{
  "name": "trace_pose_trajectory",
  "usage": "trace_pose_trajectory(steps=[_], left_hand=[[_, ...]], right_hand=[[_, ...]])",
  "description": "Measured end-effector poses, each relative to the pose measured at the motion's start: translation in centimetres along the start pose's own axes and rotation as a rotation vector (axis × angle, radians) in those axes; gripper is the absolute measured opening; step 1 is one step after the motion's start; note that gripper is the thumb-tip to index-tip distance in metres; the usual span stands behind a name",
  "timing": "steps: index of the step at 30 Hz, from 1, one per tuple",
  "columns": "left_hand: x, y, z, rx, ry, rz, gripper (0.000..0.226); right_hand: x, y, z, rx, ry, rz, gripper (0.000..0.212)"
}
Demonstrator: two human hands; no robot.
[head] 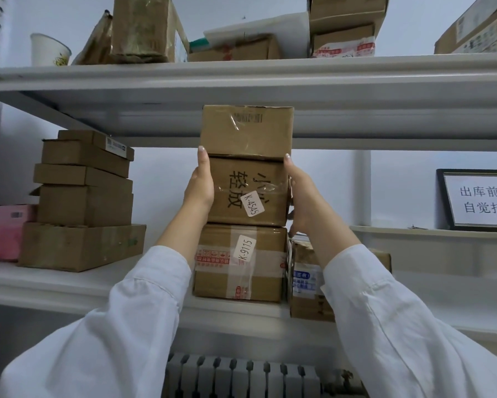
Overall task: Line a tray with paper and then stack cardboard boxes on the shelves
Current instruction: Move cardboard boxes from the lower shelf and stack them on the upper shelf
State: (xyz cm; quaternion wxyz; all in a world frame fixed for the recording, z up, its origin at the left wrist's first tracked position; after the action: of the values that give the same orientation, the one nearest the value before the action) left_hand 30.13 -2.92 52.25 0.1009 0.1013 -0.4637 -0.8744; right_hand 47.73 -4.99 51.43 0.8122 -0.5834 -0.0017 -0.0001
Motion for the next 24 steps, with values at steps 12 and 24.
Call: trace_pose_trajectory(steps=[12,24], left_hand=[[0.6,-0.6,-0.3,0.082,-0.005,-0.013,0.114],[0.4,-2.7,0.0,0.168,-0.027,-0.069,0.128]], right_hand=[[-0.5,0.0,0.0,0.062,-0.011,-0.043,0.07],[-1.0,0.8,-1.7,0.148,0.006,-0.079,0.074]])
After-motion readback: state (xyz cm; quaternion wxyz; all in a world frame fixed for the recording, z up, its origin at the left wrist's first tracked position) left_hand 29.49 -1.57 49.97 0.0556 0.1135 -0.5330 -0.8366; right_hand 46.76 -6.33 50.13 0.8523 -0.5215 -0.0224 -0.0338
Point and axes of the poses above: each hand's wrist, its own z-axis towards the middle knuckle, its own x-axis out of the back of the hand, y = z × x, the point moved 5 cm from there along z, towards the middle knuckle, and after that the axes turned 2 degrees about -z, right-handed, at the moved point
